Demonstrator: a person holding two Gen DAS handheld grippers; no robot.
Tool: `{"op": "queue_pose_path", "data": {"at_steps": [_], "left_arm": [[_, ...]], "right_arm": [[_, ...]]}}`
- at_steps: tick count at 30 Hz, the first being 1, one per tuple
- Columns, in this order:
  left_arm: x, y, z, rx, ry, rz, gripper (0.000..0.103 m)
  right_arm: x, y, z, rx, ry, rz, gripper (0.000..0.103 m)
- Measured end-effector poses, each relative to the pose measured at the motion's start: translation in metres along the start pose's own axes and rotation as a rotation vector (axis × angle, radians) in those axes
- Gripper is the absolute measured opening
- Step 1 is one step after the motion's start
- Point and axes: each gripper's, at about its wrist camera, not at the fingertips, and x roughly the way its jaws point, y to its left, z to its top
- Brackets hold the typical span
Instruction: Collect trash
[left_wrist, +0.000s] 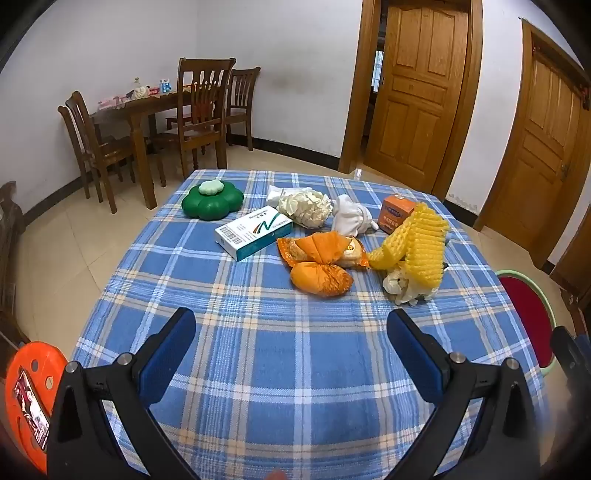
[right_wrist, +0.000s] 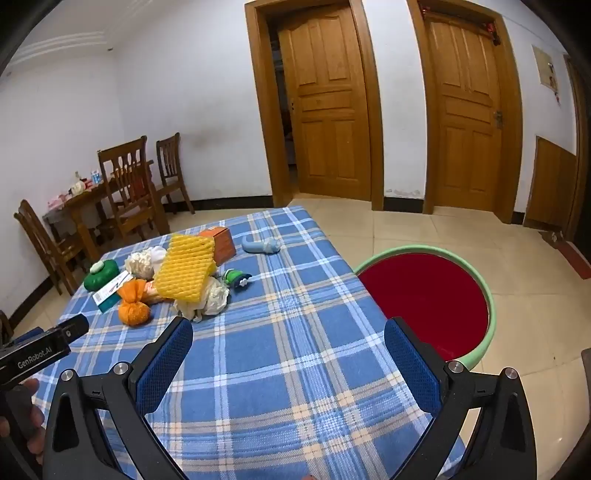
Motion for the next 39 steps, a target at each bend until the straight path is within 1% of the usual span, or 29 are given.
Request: {"op": "queue_pose_path", "data": {"at_steps": [5, 15, 19, 39], "left_arm": [[0.0, 0.0, 0.0, -0.008, -0.007, -0.01, 0.102], [-0.011, 0.007, 0.013, -0.016, -0.003, -0.012, 0.102], [-0.011, 0.008, 0.007, -0.018, -0.011, -0.015, 0.102], [-0.012, 0.009, 0.006, -0.023, -0.013, -0.017, 0.102]], "right_arm": [[-0.001, 0.001, 0.0, -0.006, 0.006, -0.005, 0.103], [-0.001, 0.001, 0.0, -0.005, 0.012, -0.004, 0.103], [-0.001, 0.001, 0.0, -0.004, 0.015, -0.004, 0.103], [0.0, 0.0, -0.003, 0.002, 0.024, -0.003, 0.103]]}}
